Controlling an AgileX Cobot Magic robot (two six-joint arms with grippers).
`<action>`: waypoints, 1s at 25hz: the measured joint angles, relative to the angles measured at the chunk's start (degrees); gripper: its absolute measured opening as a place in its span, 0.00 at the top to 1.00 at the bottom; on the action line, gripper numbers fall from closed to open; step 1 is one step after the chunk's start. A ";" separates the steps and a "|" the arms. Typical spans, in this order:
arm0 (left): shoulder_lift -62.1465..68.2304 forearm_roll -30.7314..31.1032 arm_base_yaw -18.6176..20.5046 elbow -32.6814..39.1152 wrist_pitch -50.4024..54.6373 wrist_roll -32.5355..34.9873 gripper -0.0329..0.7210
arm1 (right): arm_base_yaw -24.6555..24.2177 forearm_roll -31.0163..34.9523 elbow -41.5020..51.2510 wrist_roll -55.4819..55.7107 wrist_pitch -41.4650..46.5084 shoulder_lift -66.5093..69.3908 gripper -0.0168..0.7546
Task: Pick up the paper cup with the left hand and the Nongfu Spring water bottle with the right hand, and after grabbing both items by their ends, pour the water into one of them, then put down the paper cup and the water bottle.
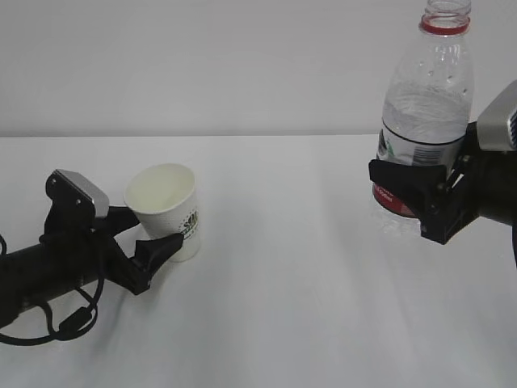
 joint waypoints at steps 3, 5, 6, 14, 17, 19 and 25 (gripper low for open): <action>0.00 -0.27 0.00 2.59 -0.16 -0.12 0.15 | 0.00 0.00 0.00 -0.04 0.00 0.00 0.35; 0.00 -0.86 0.00 4.53 -0.05 -0.12 0.15 | 0.00 0.00 0.00 -0.04 0.00 0.00 0.35; 0.00 -1.11 0.00 5.22 -0.05 -0.19 0.15 | 0.00 0.00 0.00 -0.04 0.00 0.00 0.35; 0.00 -5.40 0.00 9.34 -0.05 -0.19 0.15 | 0.00 0.00 0.00 -0.04 0.00 0.00 0.35; -0.23 -5.01 0.75 9.56 -0.05 -0.19 0.17 | 0.00 0.00 0.00 -0.13 0.00 0.00 0.35; -1.99 -3.62 2.49 9.56 -0.05 -0.33 0.18 | 0.00 0.00 0.00 -0.13 0.00 0.00 0.35; -5.83 4.88 11.20 9.56 -0.05 -6.34 0.19 | 0.00 0.00 0.00 -0.13 0.00 0.00 0.35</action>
